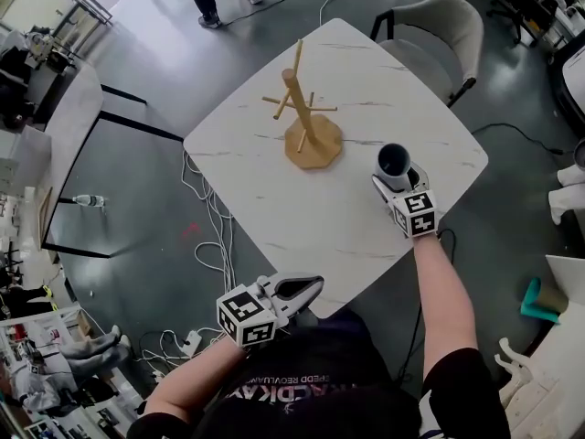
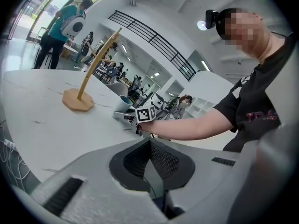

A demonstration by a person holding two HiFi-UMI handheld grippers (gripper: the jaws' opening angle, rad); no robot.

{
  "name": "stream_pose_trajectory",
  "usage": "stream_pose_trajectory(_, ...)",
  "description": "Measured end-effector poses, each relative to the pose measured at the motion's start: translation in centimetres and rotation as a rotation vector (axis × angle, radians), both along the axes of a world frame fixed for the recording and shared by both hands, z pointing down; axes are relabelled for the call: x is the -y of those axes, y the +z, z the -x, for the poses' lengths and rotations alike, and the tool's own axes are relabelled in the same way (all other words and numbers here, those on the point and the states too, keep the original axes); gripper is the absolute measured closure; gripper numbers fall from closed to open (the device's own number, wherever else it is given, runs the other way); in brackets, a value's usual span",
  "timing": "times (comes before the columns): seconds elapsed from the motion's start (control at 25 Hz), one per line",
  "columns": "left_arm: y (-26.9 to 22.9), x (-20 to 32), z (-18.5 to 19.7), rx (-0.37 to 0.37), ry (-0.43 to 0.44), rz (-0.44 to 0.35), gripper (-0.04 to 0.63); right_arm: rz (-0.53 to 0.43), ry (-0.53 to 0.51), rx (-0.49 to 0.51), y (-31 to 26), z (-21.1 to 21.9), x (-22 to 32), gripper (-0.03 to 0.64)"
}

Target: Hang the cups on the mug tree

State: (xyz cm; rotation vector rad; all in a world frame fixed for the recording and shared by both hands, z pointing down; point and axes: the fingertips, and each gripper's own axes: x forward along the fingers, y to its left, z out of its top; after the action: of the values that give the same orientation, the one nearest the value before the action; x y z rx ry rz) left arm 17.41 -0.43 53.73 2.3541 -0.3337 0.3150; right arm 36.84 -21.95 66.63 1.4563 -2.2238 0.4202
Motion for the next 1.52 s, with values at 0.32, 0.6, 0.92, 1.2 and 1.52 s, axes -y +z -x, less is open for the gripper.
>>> stream_pose_trajectory(0.32, 0.2, 0.3, -0.2, -0.002, -0.012, 0.004, 0.598, 0.014, 0.009, 0.011, 1.0, 0.4, 1.1, 0.284)
stream_pose_trajectory(0.6, 0.2, 0.4, 0.1, -0.002, -0.020, 0.008, 0.598, 0.026, 0.018, -0.026, 1.7, 0.3, 1.3, 0.285)
stream_pose_trajectory(0.92, 0.4, 0.5, -0.4, -0.011, -0.013, 0.015, 0.598, 0.028, 0.008, -0.034, 1.8, 0.2, 1.2, 0.288)
stream_pose_trajectory(1.2, 0.2, 0.6, -0.2, -0.015, -0.015, 0.013, 0.598, 0.027, 0.002, -0.061, 1.0, 0.4, 0.9, 0.291)
stream_pose_trajectory(1.52, -0.1, 0.6, -0.6, -0.032, -0.005, 0.006, 0.598, 0.033, 0.003, -0.079, -0.2, 0.9, 0.7, 0.293)
